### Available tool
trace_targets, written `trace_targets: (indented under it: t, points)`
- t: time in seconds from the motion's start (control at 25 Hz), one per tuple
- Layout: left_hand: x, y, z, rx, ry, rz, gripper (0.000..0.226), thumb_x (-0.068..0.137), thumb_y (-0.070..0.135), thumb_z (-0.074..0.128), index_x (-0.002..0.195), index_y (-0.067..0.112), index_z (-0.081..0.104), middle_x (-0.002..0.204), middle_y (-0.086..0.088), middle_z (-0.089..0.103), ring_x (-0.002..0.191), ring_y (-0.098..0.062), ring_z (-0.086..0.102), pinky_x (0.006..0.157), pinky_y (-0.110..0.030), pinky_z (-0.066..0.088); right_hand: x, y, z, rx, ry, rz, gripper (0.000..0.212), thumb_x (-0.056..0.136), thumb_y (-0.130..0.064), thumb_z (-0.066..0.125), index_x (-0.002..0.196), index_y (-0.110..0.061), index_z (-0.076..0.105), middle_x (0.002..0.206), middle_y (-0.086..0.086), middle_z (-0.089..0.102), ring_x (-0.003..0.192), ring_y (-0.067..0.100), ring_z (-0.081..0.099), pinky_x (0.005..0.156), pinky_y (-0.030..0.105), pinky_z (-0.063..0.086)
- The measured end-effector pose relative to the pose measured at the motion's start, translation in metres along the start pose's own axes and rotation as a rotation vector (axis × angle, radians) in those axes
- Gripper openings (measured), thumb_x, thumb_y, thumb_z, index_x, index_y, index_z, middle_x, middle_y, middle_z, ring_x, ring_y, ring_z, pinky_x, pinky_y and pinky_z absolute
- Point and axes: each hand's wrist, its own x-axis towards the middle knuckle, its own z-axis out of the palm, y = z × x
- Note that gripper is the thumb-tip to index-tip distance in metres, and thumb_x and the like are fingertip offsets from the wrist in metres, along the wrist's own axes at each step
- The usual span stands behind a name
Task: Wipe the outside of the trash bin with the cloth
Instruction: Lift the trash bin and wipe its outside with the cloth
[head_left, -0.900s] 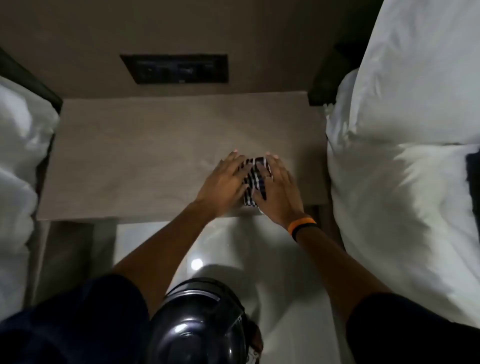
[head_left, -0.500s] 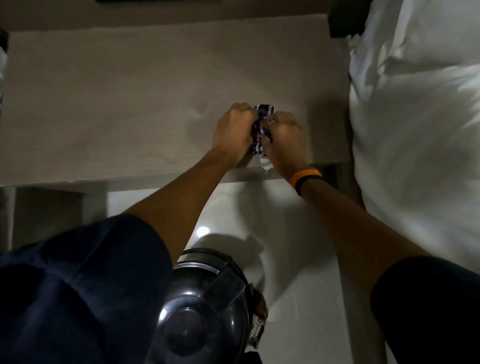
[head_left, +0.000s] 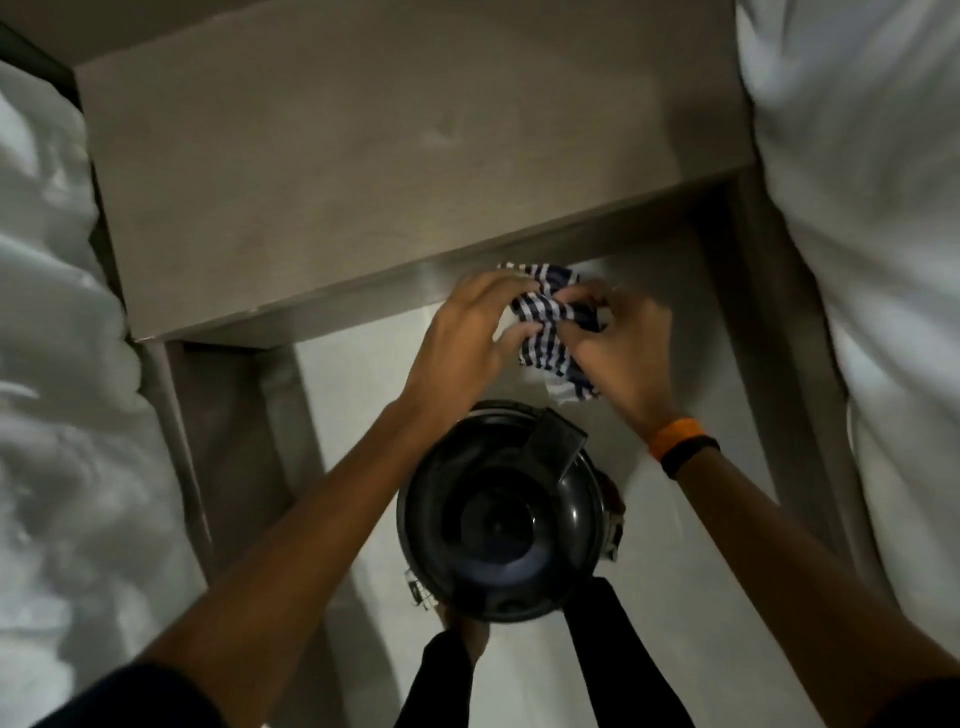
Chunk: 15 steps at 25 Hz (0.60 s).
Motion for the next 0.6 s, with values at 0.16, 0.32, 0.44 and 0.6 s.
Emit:
trace_targets:
  t: [0.16, 0.32, 0.44, 0.6]
  points:
    - [-0.113, -0.016, 0.022, -0.021, -0.040, -0.102, 0.037, 0.097, 0.024, 0.067, 0.131, 0.012, 0.062, 0.132, -0.006, 0.063, 0.126, -0.020, 0.054, 0.106, -0.031, 0.046, -0.092, 0.040, 0.006, 0.340, -0.027, 0.232, 0.041, 0.084, 0.000, 0.068, 0.118, -0.022, 0.073, 0.120, -0.003, 0.076, 0.114, 0.012, 0.070, 0.101, 0.038, 0.059]
    - [-0.221, -0.030, 0.074, 0.238, -0.262, 0.170, 0.041, 0.087, 0.034, 0.069, 0.123, 0.013, 0.068, 0.127, -0.009, 0.065, 0.124, -0.024, 0.047, 0.096, -0.049, 0.052, -0.167, 0.081, 0.011, 0.642, 0.116, 0.470, 0.049, 0.078, -0.003, 0.054, 0.122, -0.015, 0.073, 0.125, 0.010, 0.074, 0.114, 0.020, 0.070, 0.097, 0.036, 0.059]
    - [-0.282, -0.039, 0.113, 0.572, -0.614, 0.246, 0.101, 0.073, 0.056, 0.075, 0.156, 0.019, 0.032, 0.165, -0.014, 0.026, 0.152, -0.037, 0.017, 0.118, -0.061, 0.027, -0.207, 0.106, 0.014, 0.819, 0.239, 0.674, 0.053, 0.088, 0.007, 0.041, 0.131, -0.011, 0.066, 0.130, 0.011, 0.071, 0.108, 0.017, 0.071, 0.083, 0.024, 0.060]
    - [-0.304, -0.051, 0.142, 0.703, -0.488, 0.246, 0.113, 0.076, 0.043, 0.080, 0.162, 0.022, 0.010, 0.169, -0.015, 0.009, 0.155, -0.040, 0.007, 0.119, -0.065, 0.020, -0.236, 0.135, 0.013, 0.861, 0.301, 0.747, 0.058, 0.084, 0.010, 0.038, 0.131, -0.007, 0.065, 0.122, 0.011, 0.072, 0.109, 0.023, 0.068, 0.089, 0.032, 0.057]
